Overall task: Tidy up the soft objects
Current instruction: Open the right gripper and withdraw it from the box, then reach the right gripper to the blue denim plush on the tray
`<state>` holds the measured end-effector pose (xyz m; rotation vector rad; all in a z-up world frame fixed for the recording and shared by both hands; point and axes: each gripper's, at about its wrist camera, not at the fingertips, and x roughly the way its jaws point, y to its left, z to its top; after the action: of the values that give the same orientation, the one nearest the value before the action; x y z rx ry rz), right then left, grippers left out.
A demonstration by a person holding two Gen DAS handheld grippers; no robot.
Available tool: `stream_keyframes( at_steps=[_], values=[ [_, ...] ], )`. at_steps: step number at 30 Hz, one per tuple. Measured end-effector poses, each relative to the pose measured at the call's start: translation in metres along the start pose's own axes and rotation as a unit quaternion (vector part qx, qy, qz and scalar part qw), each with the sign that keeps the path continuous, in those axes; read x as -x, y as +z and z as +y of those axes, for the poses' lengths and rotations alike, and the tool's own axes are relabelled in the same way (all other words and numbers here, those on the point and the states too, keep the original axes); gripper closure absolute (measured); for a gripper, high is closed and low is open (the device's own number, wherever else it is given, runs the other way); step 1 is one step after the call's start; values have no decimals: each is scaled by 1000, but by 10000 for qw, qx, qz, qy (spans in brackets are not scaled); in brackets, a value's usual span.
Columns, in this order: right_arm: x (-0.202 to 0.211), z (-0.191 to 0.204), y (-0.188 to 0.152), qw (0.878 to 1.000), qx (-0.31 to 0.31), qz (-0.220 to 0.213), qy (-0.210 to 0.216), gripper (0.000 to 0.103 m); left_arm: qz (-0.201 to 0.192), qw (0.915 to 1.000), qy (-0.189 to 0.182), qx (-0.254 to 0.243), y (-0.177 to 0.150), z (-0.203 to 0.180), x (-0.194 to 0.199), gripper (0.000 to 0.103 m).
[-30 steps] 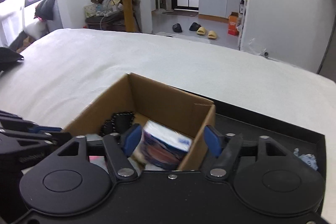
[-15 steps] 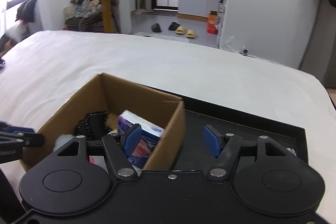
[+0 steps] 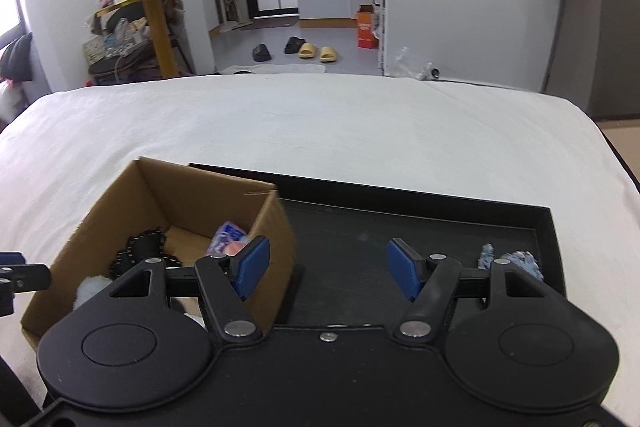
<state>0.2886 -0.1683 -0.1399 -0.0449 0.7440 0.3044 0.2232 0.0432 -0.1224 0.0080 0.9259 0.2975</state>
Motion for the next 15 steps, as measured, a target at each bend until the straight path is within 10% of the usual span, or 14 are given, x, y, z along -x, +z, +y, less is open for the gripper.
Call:
stream_keyframes(
  at_steps=[15],
  values=[
    [-29, -58, -19, 9946, -626, 301, -777, 35, 84, 9982, 536, -266, 7, -18, -20, 50]
  ],
)
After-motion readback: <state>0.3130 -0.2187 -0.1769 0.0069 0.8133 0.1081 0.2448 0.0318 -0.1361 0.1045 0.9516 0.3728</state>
